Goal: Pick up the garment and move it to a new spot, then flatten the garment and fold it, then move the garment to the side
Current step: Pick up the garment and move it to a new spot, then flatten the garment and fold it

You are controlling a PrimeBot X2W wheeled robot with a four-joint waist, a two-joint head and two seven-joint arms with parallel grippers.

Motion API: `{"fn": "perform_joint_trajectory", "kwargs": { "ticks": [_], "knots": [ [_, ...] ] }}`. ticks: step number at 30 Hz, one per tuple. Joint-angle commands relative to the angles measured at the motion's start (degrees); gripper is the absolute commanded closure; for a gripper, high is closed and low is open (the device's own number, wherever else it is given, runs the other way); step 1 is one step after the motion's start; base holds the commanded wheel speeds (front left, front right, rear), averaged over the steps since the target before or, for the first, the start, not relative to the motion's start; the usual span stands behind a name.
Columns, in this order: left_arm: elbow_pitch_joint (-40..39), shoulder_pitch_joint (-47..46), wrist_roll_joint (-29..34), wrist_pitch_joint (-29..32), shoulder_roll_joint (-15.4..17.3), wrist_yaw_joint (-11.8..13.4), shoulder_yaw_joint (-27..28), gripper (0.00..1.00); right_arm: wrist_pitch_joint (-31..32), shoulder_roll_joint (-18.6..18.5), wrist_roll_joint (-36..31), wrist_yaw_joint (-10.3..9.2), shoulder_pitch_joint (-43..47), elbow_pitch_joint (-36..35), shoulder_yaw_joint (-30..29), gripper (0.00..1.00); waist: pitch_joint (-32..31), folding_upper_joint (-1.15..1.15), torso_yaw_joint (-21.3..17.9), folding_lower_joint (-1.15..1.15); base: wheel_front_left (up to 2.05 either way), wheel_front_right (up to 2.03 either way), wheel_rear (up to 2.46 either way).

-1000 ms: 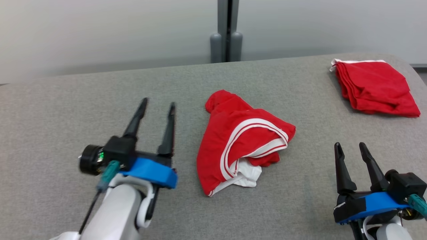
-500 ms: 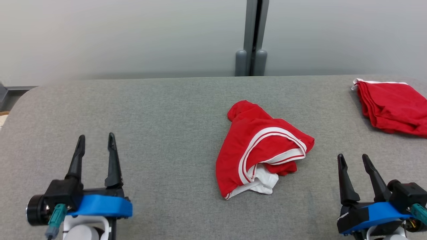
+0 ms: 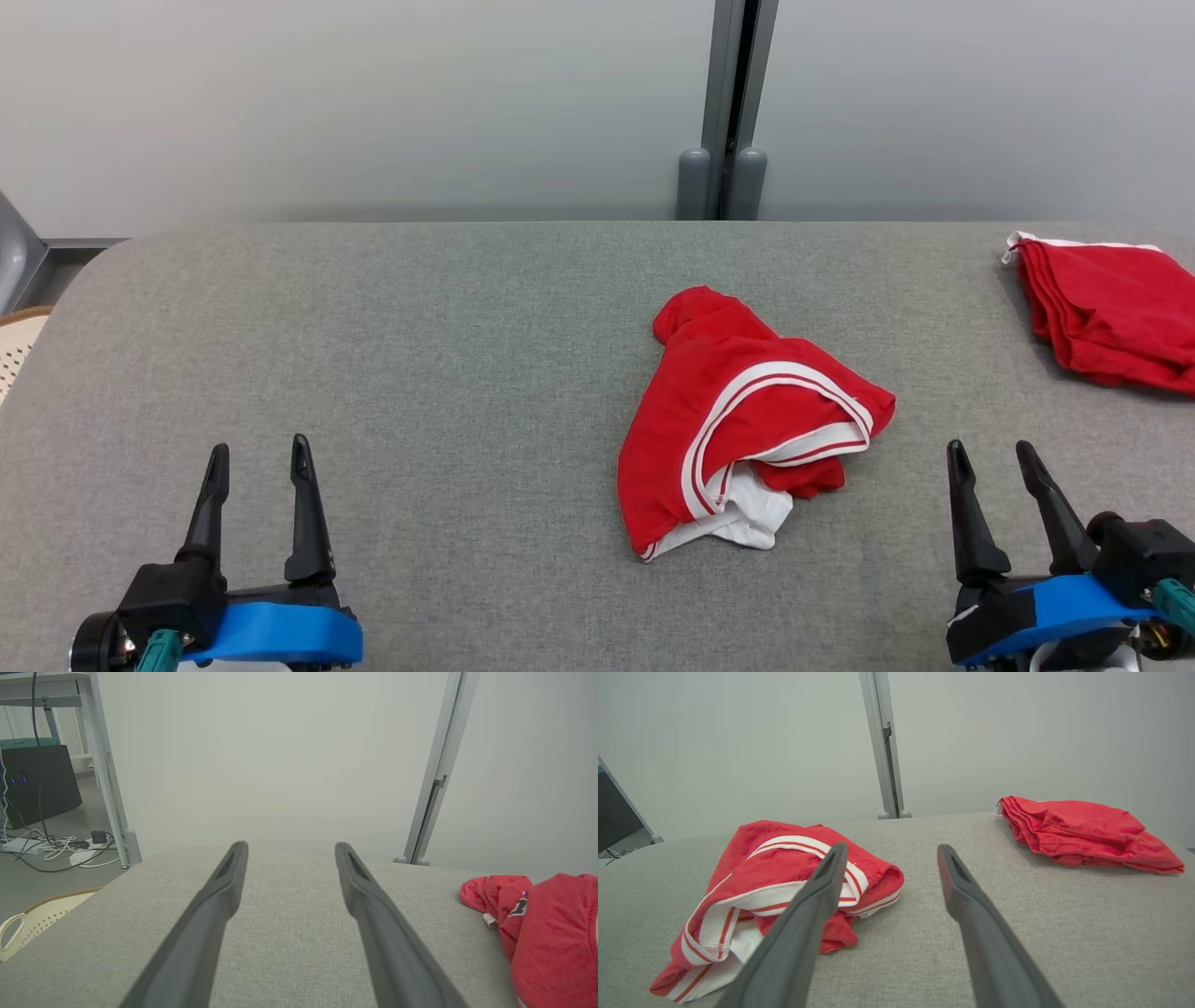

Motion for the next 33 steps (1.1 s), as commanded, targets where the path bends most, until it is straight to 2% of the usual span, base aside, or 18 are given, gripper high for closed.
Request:
{"fn": "perform_joint_trajectory", "kwargs": {
  "ticks": [1,25,30,33],
  "knots": [
    [0.1,0.5,0.6,-0.3,-0.1,-0.4,0.6,0.00,0.2,0.0,-0.2,0.01,1.0,-0.3,-0.1,0.00,-0.1,0.00,0.1,0.00,0.00,0.00,0.00],
    [0.7,0.2,4.6,-0.3,-3.1,-3.9,4.2,0.00,0.4,0.0,0.2,0.01,1.1,-0.5,0.4,0.00,0.1,0.00,0.1,0.00,0.00,0.00,0.00],
    [1.1,-0.3,5.0,-0.3,-3.4,-4.5,4.7,0.00,0.5,0.0,0.3,0.01,0.8,-0.9,2.2,0.00,0.3,0.00,0.2,0.00,0.00,0.00,0.00],
    [1.1,-0.6,5.4,-0.3,-3.6,-4.6,4.9,0.00,0.6,0.0,0.9,0.01,0.4,-1.0,5.8,0.00,0.5,0.00,0.4,0.00,0.00,0.00,0.00]
  ]
}}
